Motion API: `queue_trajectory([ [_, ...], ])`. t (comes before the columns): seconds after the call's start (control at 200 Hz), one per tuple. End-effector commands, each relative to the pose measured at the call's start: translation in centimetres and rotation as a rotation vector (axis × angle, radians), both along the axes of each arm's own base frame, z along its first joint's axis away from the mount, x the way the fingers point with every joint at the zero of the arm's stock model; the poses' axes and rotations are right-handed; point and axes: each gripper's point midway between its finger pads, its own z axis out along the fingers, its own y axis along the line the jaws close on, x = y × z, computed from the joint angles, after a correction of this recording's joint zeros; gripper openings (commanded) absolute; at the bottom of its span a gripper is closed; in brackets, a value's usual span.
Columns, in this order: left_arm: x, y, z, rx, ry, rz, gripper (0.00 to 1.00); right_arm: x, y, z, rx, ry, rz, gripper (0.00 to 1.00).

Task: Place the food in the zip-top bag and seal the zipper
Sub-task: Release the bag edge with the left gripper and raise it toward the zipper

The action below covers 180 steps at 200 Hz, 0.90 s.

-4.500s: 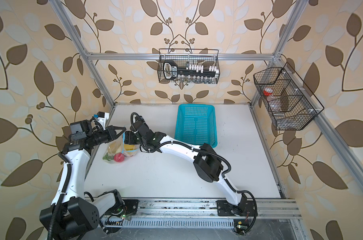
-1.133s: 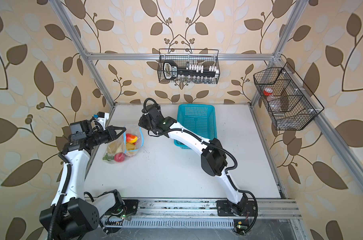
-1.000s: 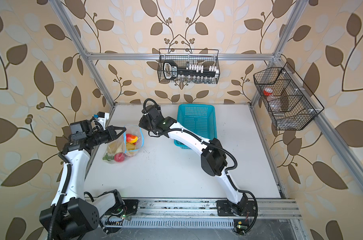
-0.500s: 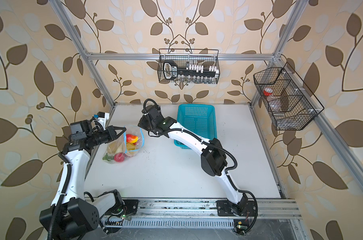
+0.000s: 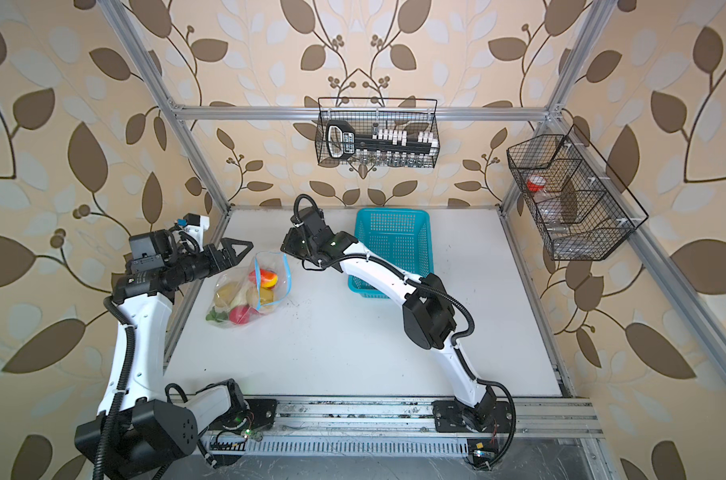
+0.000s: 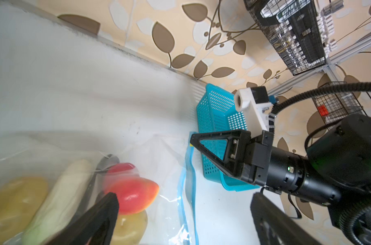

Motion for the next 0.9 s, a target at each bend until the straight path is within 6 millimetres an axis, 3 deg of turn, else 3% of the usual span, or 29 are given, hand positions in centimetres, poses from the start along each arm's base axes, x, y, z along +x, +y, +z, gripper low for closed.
queue_trajectory([
  [0.0,0.3,1.3,0.6,0.122,0.021,0.008,0.99,0.6,0.2,1.9,0.016,-0.066,0.081,0.0],
  [0.23,1.8,1.3,1.5,0.287,-0.112,-0.141,0.99,1.5,-1.2,3.3,-0.036,-0.145,0.134,0.0],
  [0.39,3.6,1.1,2.6,0.329,-0.209,-0.223,0.99,1.7,-1.5,2.8,-0.04,-0.14,0.18,0.0],
  [0.64,4.4,-1.2,1.2,0.343,-0.338,-0.579,0.99,1.5,-1.3,2.3,-0.083,-0.173,0.239,0.0],
  [0.69,4.8,-1.2,1.3,0.338,-0.338,-0.614,0.95,1.5,-1.2,2.2,-0.09,-0.181,0.252,0.0],
  [0.715,5.0,-1.1,1.2,0.335,-0.336,-0.629,0.99,1.5,-1.2,2.3,-0.094,-0.189,0.26,0.0],
  [0.895,6.5,-1.1,1.4,0.282,-0.369,-0.718,0.99,1.4,-1.0,2.4,-0.126,-0.246,0.313,0.0],
])
